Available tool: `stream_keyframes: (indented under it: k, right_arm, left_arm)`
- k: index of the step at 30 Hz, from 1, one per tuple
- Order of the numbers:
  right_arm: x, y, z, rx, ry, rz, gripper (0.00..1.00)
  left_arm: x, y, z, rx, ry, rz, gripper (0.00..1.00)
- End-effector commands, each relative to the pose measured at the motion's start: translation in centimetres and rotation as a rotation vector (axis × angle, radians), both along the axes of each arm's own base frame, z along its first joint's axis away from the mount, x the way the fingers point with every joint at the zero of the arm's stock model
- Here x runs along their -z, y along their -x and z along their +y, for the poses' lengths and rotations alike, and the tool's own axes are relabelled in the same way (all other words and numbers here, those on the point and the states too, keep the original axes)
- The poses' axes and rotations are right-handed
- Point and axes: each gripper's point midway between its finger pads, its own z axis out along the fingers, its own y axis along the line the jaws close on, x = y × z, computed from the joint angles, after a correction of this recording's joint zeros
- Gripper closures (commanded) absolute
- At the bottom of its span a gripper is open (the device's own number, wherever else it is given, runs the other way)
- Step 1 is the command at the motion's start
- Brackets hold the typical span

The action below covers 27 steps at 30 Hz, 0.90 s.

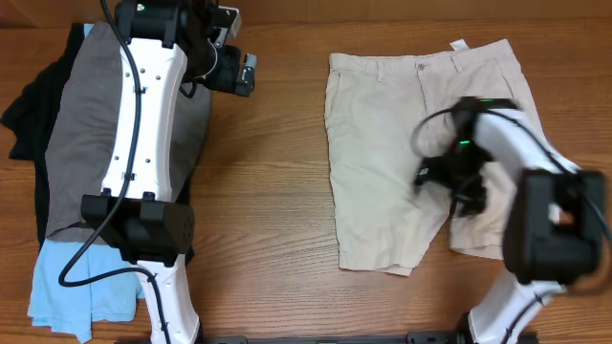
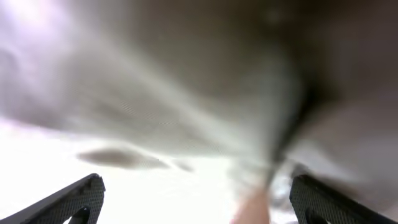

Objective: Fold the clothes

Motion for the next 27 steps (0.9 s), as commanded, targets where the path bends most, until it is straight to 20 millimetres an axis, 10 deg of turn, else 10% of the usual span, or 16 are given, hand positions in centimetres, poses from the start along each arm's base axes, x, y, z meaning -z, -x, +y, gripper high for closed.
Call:
stream_keyframes:
  k: [1,4,11,21,27]
  right_arm:
    - [-6.5,-0.8,-2.9,0.031,-0.034,-0.230,0.00]
    - [-11.5,-0.4,-2.7,0.001,-0.088,-0.414,0.00]
    - [-16.4,1.1,-2.1,-0.016,-0.072,-0.582,0.00]
    - [-16.8,2.5,-1.6,-0.015,-0.087,-0.557,0.00]
    - [-16.8,2.5,-1.6,-0.015,-0.087,-0.558,0.00]
  left_arm:
    - [1.4,0.1,-1.9,0.097,-0.023,0.021,0.00]
    - [1.6,-0.9,-3.7,0.131,-0.013,-0.022,0.00]
    - [2.7,-5.2,-9.9,0.245,0.084,-0.175,0.00]
    - [14.0,-9.6,-20.1,0.382,0.243,-0.203,0.00]
    - [19.2,-9.4,-22.6,0.362,0.278,-0.143,0.01]
